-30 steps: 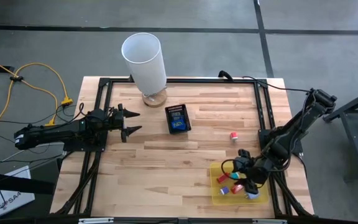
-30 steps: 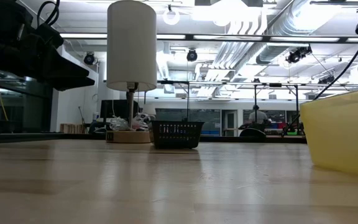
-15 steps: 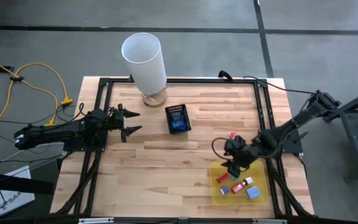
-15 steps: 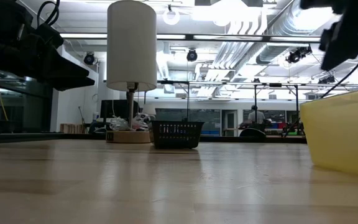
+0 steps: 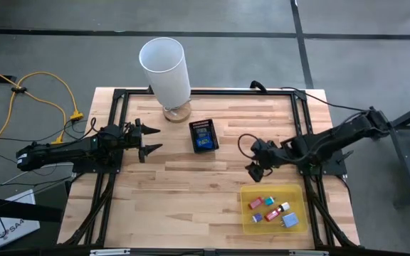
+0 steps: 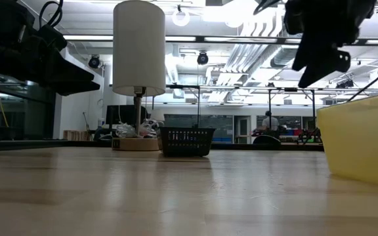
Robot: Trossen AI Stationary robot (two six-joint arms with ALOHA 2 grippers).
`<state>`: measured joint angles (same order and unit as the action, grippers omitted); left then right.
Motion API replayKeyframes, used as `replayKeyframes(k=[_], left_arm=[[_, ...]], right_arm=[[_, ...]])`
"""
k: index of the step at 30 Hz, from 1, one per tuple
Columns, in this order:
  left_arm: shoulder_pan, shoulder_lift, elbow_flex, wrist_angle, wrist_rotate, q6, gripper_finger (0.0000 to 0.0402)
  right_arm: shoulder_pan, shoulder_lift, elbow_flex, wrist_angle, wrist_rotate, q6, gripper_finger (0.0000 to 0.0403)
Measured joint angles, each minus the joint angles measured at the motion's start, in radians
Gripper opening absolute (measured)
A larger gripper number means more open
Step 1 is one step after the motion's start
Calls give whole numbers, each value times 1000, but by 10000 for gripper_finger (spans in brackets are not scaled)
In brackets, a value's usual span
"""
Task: Pick & Place Office items
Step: Put the pink charger adaptor into the yellow bin
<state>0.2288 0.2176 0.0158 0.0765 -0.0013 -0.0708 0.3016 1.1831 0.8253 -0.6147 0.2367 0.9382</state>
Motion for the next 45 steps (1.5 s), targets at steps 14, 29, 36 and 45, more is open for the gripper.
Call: replayKeyframes(k=[14,29,36,45], left_arm=[[0,0,0,0,0,0,308],[0,0,0,0,0,0,308],[0,0,0,0,0,0,308],[0,0,0,0,0,0,308]], right_arm=[[-199,0,0,-3,-8,-27,243],[-285,0,0,-172,-34,70,243],[-298,0,0,-289,-61,219,243],[-297,68,-1,-345,-115,369,243]])
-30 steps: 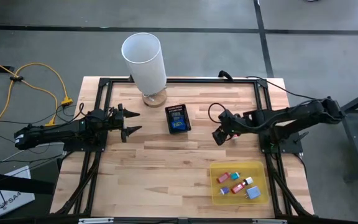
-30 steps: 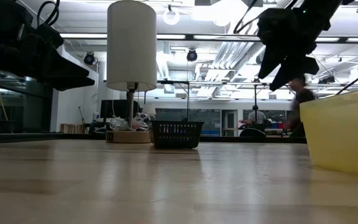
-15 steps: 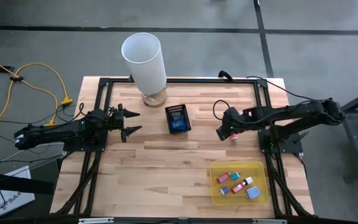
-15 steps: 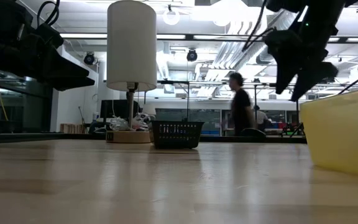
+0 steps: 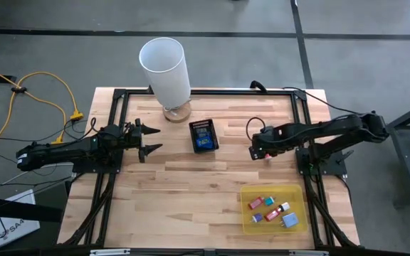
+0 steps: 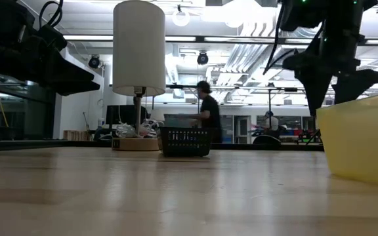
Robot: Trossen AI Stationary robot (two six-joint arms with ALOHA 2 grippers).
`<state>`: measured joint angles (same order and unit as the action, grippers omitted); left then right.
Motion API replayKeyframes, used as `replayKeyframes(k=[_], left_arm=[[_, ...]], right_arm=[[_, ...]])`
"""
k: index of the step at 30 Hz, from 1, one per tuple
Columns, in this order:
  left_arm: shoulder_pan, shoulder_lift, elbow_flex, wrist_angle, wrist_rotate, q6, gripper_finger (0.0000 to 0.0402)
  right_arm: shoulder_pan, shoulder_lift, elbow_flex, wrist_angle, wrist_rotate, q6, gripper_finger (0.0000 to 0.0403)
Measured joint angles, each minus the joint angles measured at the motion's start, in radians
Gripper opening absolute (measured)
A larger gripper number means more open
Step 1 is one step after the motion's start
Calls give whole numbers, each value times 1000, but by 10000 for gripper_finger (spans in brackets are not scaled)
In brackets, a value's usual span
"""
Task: Pick & Place Office items
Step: Put the pink charger adaptor into the yellow bin
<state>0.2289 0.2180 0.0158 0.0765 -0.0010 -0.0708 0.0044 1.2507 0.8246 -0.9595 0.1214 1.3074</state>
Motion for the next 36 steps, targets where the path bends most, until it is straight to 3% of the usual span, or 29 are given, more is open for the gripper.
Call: replayKeyframes(k=[11,21,36], left_arm=[[0,0,0,0,0,0,308],[0,0,0,0,0,0,308],[0,0,0,0,0,0,308]], right_arm=[[-1,124,0,-64,-1,114,243],[-1,144,-2,-79,-1,189,243],[-72,145,-159,131,-27,116,243]])
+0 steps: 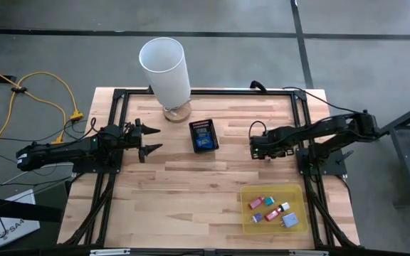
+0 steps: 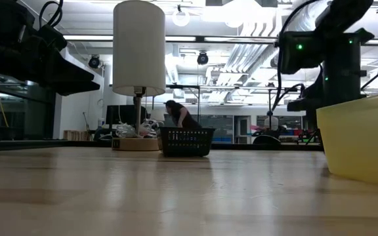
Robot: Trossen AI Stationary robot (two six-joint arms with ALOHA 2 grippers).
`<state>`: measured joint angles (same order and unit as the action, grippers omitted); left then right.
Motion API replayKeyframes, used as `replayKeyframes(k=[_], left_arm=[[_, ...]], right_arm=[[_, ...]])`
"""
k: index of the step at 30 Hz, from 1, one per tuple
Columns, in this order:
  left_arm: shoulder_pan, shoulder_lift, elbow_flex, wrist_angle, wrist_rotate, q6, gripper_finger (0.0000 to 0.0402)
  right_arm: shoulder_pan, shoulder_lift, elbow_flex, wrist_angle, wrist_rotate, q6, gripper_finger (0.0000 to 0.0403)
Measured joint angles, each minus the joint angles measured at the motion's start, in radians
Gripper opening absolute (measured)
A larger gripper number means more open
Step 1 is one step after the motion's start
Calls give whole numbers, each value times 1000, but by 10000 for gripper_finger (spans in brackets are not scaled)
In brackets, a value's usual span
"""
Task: Pick & Place Office items
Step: Put the pink charger adaptor into the yellow bin
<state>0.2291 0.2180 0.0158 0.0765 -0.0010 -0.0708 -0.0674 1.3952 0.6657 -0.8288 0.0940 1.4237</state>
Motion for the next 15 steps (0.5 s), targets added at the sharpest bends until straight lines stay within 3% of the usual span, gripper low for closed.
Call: replayKeyframes(k=[15], left_arm=[[0,0,0,0,0,0,308]], right_arm=[[-13,0,-33,51,-16,-14,230]])
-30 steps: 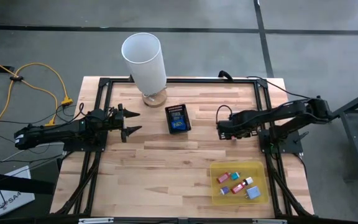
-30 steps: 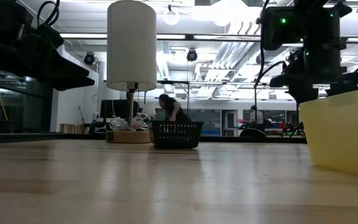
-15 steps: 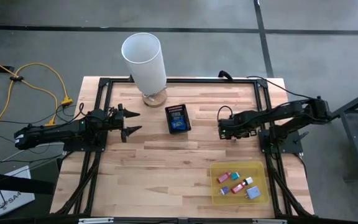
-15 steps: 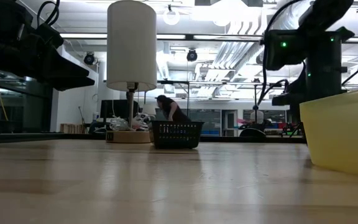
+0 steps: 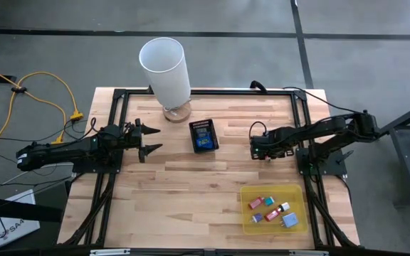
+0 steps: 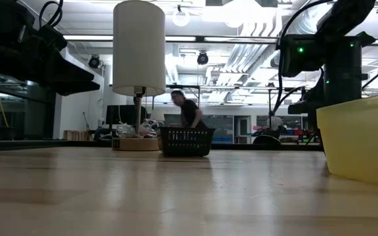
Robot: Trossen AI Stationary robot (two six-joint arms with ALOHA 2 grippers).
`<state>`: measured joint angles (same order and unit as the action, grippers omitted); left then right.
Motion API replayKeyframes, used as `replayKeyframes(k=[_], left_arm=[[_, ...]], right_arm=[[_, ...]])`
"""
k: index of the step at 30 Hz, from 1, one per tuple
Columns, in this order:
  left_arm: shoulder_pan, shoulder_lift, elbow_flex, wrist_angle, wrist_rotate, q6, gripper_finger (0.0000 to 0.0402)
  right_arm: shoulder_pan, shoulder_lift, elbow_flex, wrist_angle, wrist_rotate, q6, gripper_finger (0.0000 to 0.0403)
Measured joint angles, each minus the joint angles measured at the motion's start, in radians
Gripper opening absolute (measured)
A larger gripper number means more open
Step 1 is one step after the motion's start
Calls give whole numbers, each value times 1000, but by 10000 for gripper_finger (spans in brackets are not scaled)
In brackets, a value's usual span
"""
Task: Pick & Place Office items
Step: Put the pink charger adaptor into the yellow bin
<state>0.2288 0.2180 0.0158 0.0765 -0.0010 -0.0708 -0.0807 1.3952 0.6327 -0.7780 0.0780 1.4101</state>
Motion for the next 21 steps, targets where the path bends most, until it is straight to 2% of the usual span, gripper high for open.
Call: replayKeyframes(k=[9,21], left_arm=[[0,0,0,0,0,0,308],[0,0,0,0,0,0,308]], right_arm=[[0,0,0,0,0,0,181],[0,0,1,-2,1,0,136]])
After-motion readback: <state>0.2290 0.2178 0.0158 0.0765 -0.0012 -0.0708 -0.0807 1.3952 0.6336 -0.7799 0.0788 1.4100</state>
